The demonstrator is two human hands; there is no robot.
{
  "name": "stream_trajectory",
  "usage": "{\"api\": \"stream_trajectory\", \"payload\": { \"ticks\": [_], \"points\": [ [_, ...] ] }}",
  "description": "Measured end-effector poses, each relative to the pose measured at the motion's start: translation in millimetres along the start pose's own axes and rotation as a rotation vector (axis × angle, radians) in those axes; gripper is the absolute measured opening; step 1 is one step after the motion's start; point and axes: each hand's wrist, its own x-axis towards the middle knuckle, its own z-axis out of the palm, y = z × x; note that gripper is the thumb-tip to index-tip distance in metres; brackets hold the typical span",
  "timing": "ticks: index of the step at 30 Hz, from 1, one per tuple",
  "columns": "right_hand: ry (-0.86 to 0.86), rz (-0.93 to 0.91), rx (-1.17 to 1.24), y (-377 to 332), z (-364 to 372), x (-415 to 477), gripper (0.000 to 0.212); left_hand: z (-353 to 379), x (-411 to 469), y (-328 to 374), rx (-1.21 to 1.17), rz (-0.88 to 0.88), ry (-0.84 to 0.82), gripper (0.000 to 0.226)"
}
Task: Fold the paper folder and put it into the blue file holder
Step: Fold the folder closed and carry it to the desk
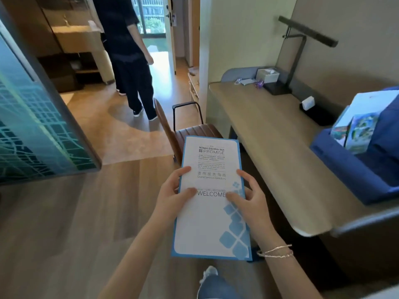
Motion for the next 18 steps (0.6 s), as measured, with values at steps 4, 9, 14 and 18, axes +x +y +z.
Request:
{"api": "stream_trajectory", "payload": {
  "ticks": [4, 9, 14, 18],
  "points": [
    [0.105, -0.045, 0.012, -31, -10, 86, 0.061, 28, 94, 34, -0.009, 0.007, -0.080, 0.049],
    [0.271, -0.109, -0.004, -58, -33, 163, 0.060, 70, 194, 61, -0.007, 0.029, -0.202, 0.050],
    [0.473, -0.118, -0.015, -53, -59, 210, 0.061, 116, 280, 53, 0.026, -0.009, -0.396, 0.051],
    [0.693, -0.138, -0.016, -47, -69, 241, 0.063, 151, 340, 47, 0.054, -0.048, -0.570, 0.054]
  ]
}}
